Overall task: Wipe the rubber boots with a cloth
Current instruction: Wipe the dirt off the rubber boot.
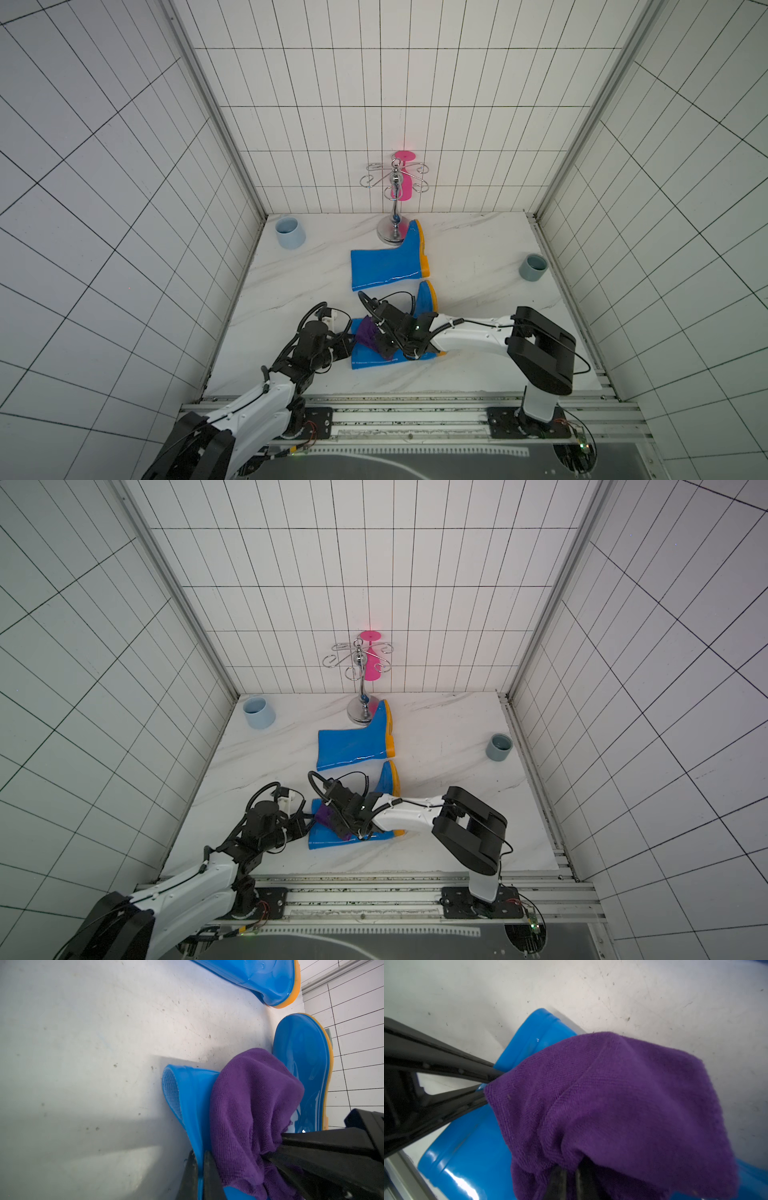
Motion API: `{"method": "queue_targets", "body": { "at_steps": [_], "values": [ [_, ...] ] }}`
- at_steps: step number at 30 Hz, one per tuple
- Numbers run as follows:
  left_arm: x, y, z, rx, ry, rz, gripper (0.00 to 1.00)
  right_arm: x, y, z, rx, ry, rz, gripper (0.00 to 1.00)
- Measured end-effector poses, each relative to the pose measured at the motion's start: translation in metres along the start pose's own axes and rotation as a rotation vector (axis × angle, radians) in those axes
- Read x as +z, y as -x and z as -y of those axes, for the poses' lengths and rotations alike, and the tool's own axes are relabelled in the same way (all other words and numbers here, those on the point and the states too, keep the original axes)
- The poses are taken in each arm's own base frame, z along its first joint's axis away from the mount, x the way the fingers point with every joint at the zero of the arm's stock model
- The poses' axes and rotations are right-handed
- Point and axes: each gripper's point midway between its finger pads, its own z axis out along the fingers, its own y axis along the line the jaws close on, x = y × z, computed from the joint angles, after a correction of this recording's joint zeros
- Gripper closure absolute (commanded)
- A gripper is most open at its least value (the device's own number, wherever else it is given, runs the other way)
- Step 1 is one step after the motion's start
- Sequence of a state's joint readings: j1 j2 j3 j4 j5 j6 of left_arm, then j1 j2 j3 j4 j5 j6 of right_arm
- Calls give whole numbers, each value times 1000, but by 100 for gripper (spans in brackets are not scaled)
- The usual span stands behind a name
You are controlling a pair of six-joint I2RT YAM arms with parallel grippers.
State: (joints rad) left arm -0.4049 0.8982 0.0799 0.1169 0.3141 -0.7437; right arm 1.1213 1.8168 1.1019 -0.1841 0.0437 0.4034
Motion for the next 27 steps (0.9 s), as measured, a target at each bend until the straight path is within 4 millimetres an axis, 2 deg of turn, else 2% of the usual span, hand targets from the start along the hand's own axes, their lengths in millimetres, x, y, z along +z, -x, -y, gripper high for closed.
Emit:
{"method": "queue_targets", "body": {
  "at_steps": [4,7,18,22,27],
  "values": [
    [-1,1,2,2,-6,6,100,-4,1,4,17,-22,8,100],
    [-1,1,2,3,-7,6,100,-16,0,14,30,-62,14,100],
    [-1,1,2,3,-6,6,100,-58,-37,68,72,-273,-62,100],
    [-1,1,2,3,-6,5,100,-73,-50,82,91,-336,-87,100],
    [-1,1,2,3,-7,5,100,-95,-57,95,121,-386,-68,100]
  ]
}}
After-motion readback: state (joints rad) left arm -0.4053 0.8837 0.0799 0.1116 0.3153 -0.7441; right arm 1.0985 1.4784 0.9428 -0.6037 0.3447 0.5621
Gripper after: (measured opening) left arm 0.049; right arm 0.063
